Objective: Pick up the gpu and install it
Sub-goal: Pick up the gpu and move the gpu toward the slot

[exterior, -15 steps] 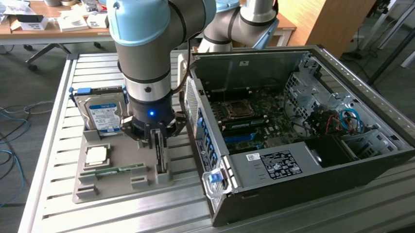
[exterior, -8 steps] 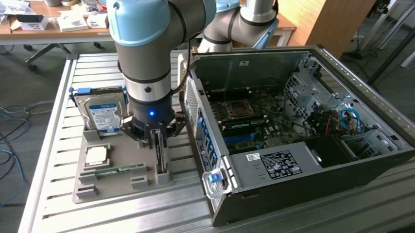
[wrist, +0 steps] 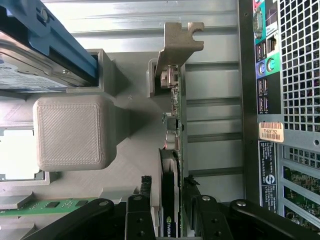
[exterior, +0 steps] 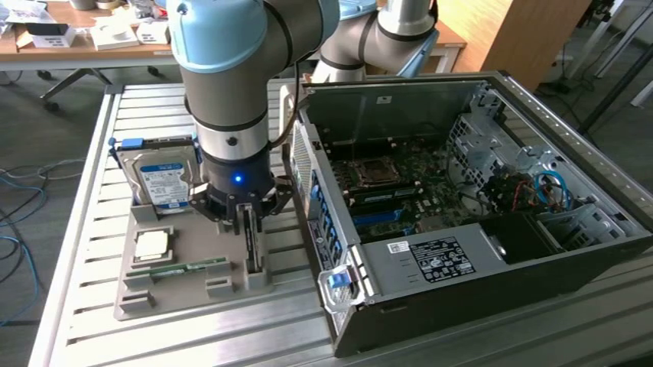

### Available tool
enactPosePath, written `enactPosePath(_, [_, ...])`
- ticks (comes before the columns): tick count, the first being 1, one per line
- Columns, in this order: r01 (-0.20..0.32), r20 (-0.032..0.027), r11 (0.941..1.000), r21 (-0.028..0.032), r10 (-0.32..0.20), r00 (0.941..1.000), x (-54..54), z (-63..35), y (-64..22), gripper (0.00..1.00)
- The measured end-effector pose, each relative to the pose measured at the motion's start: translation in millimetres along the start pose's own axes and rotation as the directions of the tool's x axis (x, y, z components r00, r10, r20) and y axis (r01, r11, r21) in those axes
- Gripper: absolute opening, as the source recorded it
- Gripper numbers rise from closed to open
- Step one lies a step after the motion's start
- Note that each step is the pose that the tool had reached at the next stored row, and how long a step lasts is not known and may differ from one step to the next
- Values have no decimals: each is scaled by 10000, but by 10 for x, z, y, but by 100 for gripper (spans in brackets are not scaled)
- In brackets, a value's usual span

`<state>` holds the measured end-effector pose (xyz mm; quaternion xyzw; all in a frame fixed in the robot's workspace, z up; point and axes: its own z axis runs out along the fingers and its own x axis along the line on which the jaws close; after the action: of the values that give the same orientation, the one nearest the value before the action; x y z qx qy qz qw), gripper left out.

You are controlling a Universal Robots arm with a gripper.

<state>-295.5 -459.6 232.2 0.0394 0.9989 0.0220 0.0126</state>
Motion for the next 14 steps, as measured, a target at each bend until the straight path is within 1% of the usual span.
enactPosePath(14, [0, 0, 10000, 0, 0, 10000, -5, 0, 0, 39])
